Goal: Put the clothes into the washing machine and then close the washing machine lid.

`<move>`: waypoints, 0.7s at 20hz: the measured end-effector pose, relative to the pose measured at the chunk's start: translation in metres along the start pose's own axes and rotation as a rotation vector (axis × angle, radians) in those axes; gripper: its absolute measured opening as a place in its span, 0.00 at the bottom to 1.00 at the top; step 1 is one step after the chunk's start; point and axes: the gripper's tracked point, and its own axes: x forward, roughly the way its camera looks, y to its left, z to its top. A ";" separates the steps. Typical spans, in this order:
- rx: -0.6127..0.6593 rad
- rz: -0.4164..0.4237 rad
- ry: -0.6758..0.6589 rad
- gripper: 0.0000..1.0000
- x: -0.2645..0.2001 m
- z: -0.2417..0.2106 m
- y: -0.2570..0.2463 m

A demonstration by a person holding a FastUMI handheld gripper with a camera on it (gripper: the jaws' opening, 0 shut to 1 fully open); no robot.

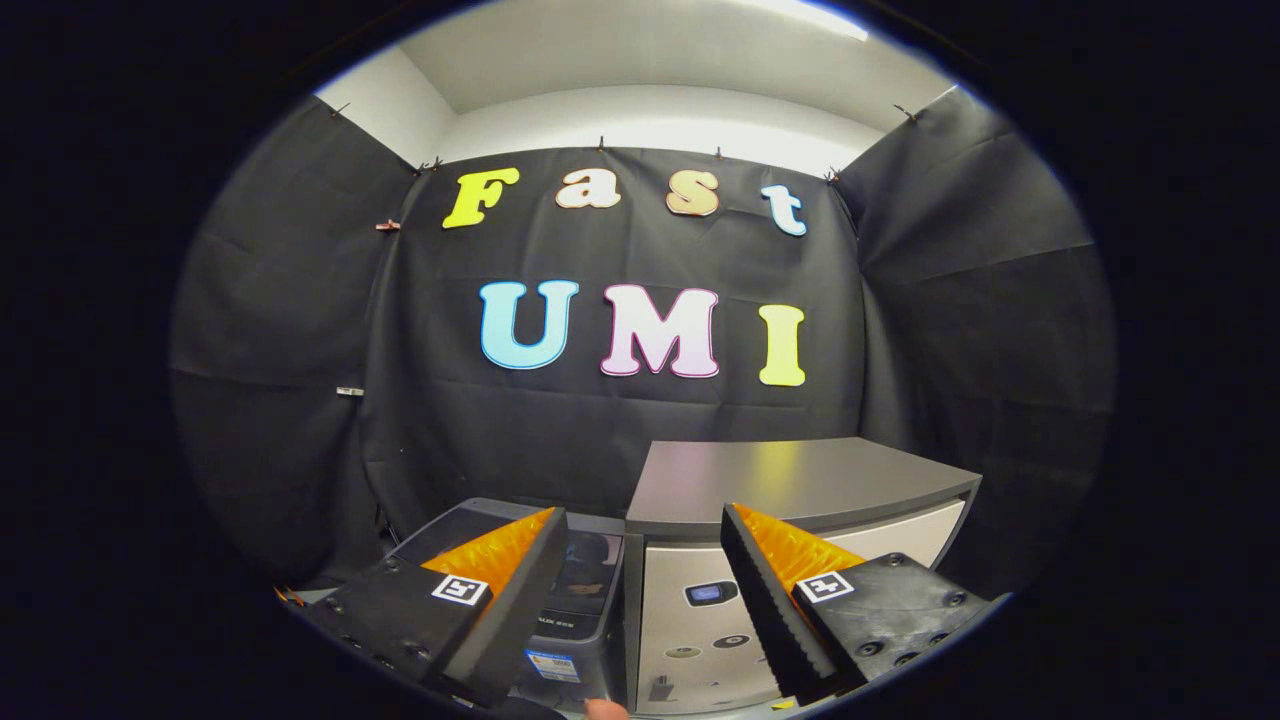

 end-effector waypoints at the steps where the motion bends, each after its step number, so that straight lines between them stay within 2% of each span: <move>1: 0.002 -0.003 0.002 0.96 -0.001 -0.001 -0.002; 14: 0.003 -0.008 0.008 0.96 -0.001 -0.005 -0.002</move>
